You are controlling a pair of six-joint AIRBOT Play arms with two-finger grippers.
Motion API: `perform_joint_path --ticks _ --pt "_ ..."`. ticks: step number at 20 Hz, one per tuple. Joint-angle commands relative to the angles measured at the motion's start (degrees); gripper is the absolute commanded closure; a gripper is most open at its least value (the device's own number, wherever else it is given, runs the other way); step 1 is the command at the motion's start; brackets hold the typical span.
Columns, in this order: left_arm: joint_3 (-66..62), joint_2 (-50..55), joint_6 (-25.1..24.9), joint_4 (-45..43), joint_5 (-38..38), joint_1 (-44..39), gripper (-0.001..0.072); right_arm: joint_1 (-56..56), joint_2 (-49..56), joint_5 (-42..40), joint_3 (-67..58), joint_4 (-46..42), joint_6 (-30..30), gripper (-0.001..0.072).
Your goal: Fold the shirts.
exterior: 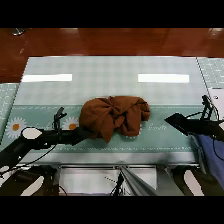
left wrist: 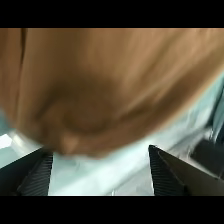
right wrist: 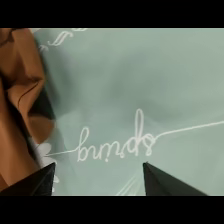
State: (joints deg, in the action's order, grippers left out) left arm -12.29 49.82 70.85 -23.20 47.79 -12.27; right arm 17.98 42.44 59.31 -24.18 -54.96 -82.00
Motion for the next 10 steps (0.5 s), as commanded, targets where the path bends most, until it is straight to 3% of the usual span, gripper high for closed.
perform_joint_path --ticks 1,2,3,4,6,10 --pt "0.5 0.2 -1.4 5.3 -11.6 -4.2 0.0008 -4.3 -0.1 -1.6 0.9 1.0 -1.5 0.0088" --pt "-0.1 0.2 -2.9 5.3 -12.3 -4.2 0.0037 -5.4 -0.1 -1.5 0.9 0.4 -2.0 0.0088" --pt "-0.8 0.2 -4.0 5.3 -12.4 -4.2 0.0281 -6.6 -0.1 -1.4 0.9 -0.2 -2.3 0.0088" --pt "-1.6 0.2 -5.7 5.3 -12.4 -4.2 0.0666 -7.8 -0.1 -1.5 0.9 -1.3 -3.1 0.0088" --pt "-3.5 0.2 -10.0 5.3 -11.8 -4.2 0.0673 -10.6 -0.1 -2.3 0.9 -4.0 -4.4 0.0088" --pt "-5.8 0.2 -10.2 5.3 -11.8 -4.2 0.0673 -16.5 0.6 -8.4 0.9 -0.8 -6.4 0.0088"
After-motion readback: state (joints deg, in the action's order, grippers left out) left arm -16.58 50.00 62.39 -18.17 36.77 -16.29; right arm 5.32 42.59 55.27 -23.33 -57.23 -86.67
